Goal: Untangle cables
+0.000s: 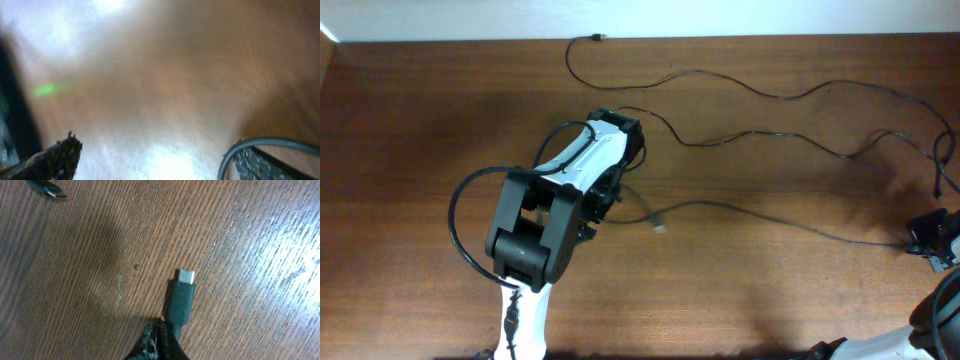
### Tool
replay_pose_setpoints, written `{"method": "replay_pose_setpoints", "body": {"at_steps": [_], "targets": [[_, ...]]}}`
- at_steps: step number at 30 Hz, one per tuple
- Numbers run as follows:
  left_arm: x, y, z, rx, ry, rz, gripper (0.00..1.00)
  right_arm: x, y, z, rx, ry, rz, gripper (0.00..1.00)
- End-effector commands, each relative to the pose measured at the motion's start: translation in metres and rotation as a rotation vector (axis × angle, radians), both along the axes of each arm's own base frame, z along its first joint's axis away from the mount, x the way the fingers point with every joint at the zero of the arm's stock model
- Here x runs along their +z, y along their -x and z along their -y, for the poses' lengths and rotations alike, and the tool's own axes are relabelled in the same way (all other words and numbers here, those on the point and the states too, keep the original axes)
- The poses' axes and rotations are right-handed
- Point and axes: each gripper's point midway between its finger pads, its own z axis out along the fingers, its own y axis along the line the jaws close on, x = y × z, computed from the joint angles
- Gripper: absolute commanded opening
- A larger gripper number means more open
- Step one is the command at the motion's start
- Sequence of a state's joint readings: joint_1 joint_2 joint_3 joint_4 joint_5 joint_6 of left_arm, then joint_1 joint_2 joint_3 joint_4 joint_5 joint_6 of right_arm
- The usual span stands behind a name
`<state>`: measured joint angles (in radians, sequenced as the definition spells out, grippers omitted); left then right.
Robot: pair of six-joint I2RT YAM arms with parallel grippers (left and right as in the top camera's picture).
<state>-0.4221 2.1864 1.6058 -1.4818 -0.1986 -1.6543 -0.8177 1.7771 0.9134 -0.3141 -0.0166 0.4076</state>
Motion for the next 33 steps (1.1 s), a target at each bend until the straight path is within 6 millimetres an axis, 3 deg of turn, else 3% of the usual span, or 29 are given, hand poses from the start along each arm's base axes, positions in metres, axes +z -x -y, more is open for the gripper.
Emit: {"method": "replay_pose_setpoints", "body": {"at_steps": [1,8,14,22,24,28,30,33], "targets": [[0.001,0.011,-0.003,0.308,-0.129,0.062,0.99,-0.025,0.016,-0.023,0.017,-0.089,-0.056,0.05],[-0.002,0.010,0.003,0.315,-0.104,0.067,0.99,-0.025,0.016,-0.023,0.017,-0.089,-0.056,0.05],[-0.022,-0.025,0.023,0.350,0.026,0.200,0.99,-0.025,0.016,-0.023,0.017,-0.088,-0.056,0.05],[-0.021,-0.057,-0.010,0.497,0.097,0.250,0.99,-0.025,0.016,-0.022,0.017,-0.087,-0.054,0.05],[-0.026,-0.077,-0.016,0.315,0.204,0.263,0.99,-0.025,0.016,-0.022,0.017,-0.087,-0.054,0.05],[-0.030,-0.118,-0.010,-0.200,0.363,0.304,0.99,-0.025,0.016,-0.023,0.017,-0.088,-0.056,0.05],[-0.030,-0.125,-0.012,-0.421,0.379,0.278,0.99,-0.025,0.016,-0.023,0.017,-0.089,-0.056,0.05],[-0.028,-0.128,-0.026,-0.552,0.309,0.240,0.99,-0.025,0.016,-0.023,0.017,-0.090,-0.057,0.05]]}}
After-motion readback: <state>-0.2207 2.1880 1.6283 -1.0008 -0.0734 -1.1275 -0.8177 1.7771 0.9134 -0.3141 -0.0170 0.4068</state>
